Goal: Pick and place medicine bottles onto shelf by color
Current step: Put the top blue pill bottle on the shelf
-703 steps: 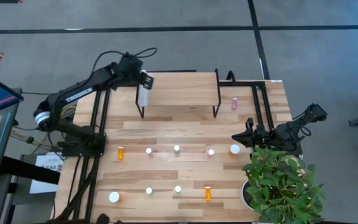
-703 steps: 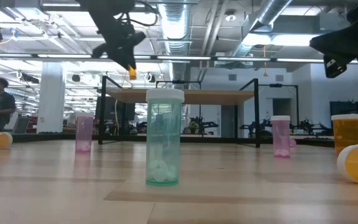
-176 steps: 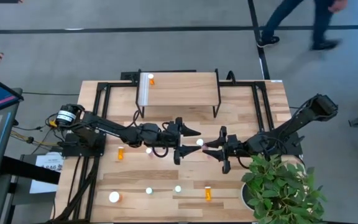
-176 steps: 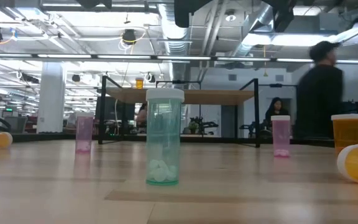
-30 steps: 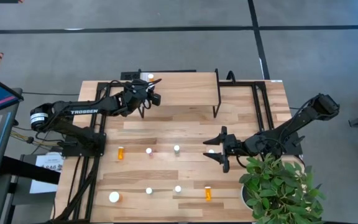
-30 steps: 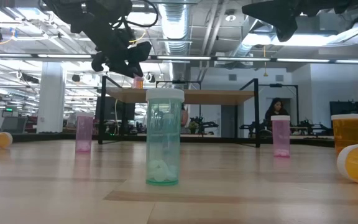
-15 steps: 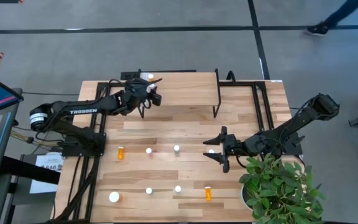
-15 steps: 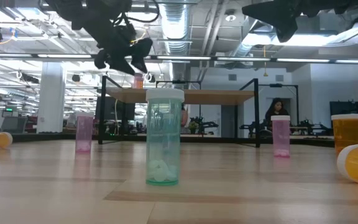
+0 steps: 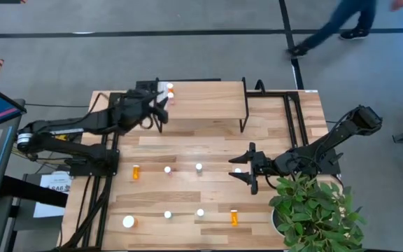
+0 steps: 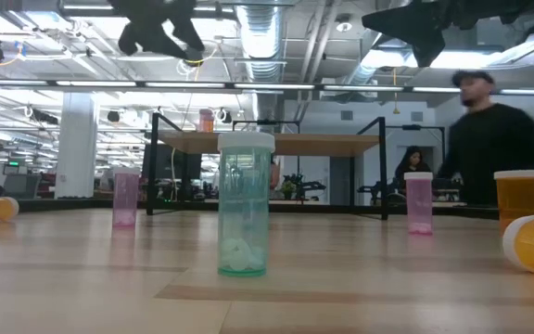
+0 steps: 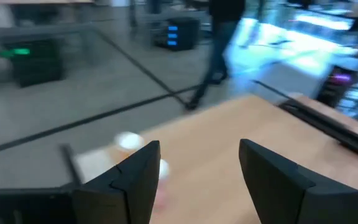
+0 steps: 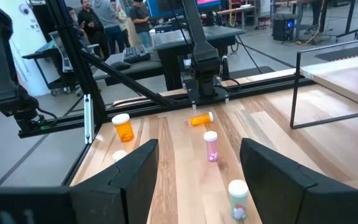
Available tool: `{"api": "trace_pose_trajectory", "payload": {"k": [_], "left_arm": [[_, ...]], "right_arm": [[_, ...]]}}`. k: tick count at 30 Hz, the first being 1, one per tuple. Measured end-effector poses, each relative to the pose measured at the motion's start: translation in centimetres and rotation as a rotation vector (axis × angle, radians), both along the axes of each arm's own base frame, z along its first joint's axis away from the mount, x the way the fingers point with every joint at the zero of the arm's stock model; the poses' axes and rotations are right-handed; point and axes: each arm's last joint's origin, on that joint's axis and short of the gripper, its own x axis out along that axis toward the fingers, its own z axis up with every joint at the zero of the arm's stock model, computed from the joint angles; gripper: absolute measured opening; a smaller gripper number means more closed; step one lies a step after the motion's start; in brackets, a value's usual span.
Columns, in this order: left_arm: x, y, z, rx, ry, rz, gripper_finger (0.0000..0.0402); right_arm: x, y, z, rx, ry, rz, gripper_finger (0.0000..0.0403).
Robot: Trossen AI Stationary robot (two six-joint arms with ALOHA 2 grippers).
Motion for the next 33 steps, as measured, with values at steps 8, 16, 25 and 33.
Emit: {"api": "trace_pose_trajectory", "payload": {"k": [8,16,25,33], "left_arm": [[0.8,-8.1,-3.9,0.073,-0.065,-0.287,0.0206],[-0.1,-11.9,-5.6,0.060,-0.081,-0.448,0.0206],[-1.0,-13.8,-5.7,0.036,-0.099,-0.508,0.0206],[0.4,-15.6,-8.9,-0.010,0.011,-0.528,0.0206]], "right_arm": [[0.0,-0.1,0.0,0.000,0.000,-0.003,0.0249],[0.2,-0.5,0.1,0.005,-0.013,-0.025,0.0249],[1.5,-1.7,4.0,-0.070,-0.139,-0.085,0.0249],[1.9,-1.6,3.3,-0.125,-0.086,-0.066,0.0249]]}}
